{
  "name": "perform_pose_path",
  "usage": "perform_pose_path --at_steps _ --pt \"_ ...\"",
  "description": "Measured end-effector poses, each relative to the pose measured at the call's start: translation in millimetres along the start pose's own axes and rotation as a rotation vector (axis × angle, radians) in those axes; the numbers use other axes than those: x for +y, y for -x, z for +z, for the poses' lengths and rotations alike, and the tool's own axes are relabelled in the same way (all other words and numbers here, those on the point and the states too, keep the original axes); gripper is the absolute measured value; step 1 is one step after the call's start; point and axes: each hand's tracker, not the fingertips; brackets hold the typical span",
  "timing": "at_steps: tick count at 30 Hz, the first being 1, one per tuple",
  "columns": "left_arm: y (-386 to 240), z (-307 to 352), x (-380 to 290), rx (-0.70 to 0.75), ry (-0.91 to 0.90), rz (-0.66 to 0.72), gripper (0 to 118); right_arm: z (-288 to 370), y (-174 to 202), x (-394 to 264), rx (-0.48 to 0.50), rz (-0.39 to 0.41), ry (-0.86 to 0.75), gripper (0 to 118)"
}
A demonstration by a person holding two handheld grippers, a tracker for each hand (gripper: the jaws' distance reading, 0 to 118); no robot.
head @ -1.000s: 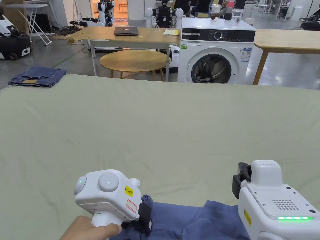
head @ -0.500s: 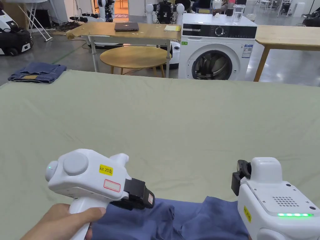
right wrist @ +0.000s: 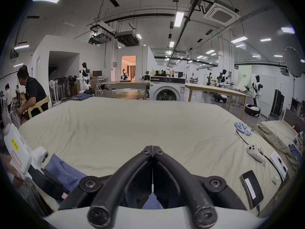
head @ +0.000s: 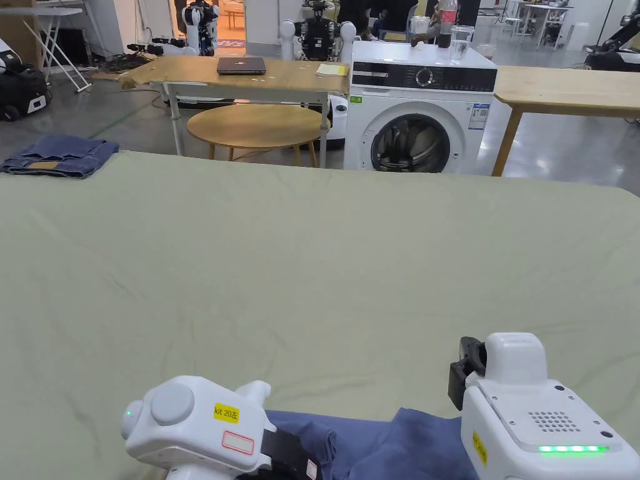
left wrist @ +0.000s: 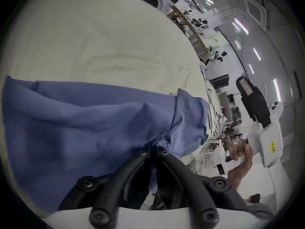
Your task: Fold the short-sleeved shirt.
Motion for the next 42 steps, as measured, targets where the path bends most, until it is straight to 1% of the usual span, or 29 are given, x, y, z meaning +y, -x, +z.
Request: perform_pose_path --at_steps 4,7,12,14,17,19,23,26,27,28,30,31,32,33,34,39,41,42 --pt "7 -28 4 -0.003 -0.015 0.030 2 -1 -1 -2 -0.003 -0.007 0.007 0" --pt "8 -39 7 0.015 -0.040 0.015 0 -1 -3 -3 -0.007 -0.016 0.012 0" --pt "-1 -32 9 0.037 -0.032 -0.028 0 2 -4 -1 -0.013 -0.016 0.010 0" --pt "-7 -16 10 0.031 -0.032 -0.033 0 3 -5 2 -0.014 -0.015 0.005 0" --pt "-9 22 14 0.023 -0.138 -0.066 0 5 -6 6 -0.012 -0.024 -0.018 0" --pt "-6 51 15 0.010 -0.202 -0.057 0 6 -5 9 -0.011 -0.027 -0.034 0" --pt "11 111 8 0.073 -0.337 -0.077 0 7 -2 13 -0.002 -0.030 -0.067 0" --pt "27 141 -4 0.107 -0.358 -0.075 0 8 0 15 0.006 -0.037 -0.084 0" --pt "36 148 -6 0.104 -0.354 -0.071 7 8 0 16 0.007 -0.040 -0.085 0" --pt "47 154 -8 0.084 -0.337 -0.051 19 7 1 16 0.010 -0.041 -0.083 0" --pt "65 160 -14 0.051 -0.333 -0.016 39 6 3 16 0.013 -0.041 -0.080 0" --pt "75 161 -17 0.034 -0.334 0.017 39 6 3 16 0.016 -0.042 -0.076 0" --pt "85 161 -19 0.015 -0.346 0.047 41 5 4 16 0.020 -0.043 -0.074 0" --pt "93 159 -21 0.004 -0.357 0.069 48 5 5 15 0.022 -0.044 -0.072 0" --pt "100 155 -22 -0.008 -0.358 0.093 58 5 5 15 0.022 -0.044 -0.069 0" --pt "133 124 -24 -0.147 -0.278 0.195 59 6 7 12 0.024 -0.038 -0.058 0" --pt "135 106 -24 -0.185 -0.235 0.193 59 6 6 11 0.020 -0.036 -0.054 0" --pt "135 99 -23 -0.227 -0.205 0.184 59 6 5 11 0.016 -0.037 -0.051 0"
